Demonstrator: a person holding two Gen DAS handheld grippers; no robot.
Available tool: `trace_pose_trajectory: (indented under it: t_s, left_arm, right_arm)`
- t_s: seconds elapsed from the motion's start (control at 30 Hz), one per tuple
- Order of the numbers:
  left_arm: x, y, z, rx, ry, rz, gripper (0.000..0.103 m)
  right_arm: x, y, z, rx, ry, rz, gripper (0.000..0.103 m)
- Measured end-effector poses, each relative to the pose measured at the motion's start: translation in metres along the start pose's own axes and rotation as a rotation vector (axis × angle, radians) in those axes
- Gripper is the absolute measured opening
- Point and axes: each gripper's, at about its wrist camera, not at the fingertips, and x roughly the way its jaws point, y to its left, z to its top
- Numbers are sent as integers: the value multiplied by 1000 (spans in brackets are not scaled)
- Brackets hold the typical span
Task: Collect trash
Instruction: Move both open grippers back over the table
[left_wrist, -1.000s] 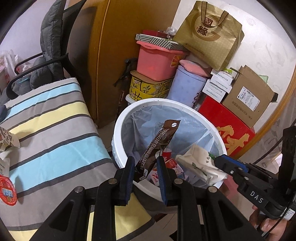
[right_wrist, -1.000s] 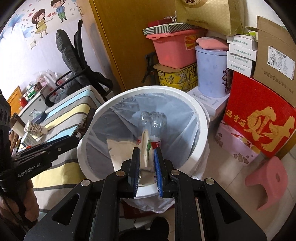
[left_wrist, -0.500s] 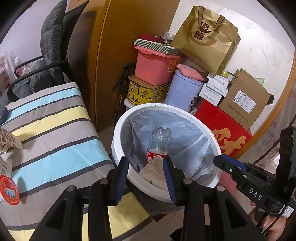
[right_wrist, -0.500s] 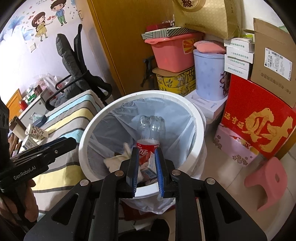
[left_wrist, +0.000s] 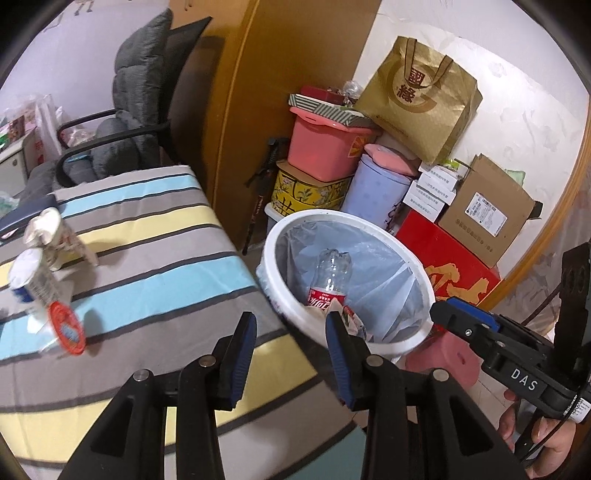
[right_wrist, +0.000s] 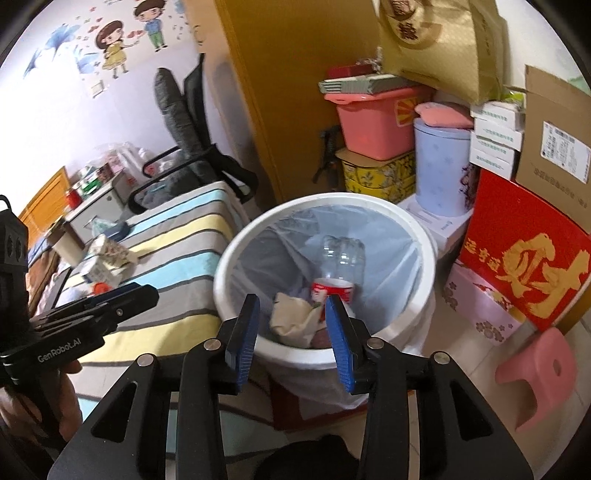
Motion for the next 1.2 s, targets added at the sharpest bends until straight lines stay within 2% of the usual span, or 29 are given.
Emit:
trace_pose_trajectory:
  t_s: [0.67,1.2]
  left_arm:
    - [-77,35,-42,-44,-91,104,39]
    - [-105,64,-69,-87,-114,181,39]
  right_arm:
    - [-13,69,-18,-134,8,162,39]
    - [-15,101,-28,-193,26,210,39]
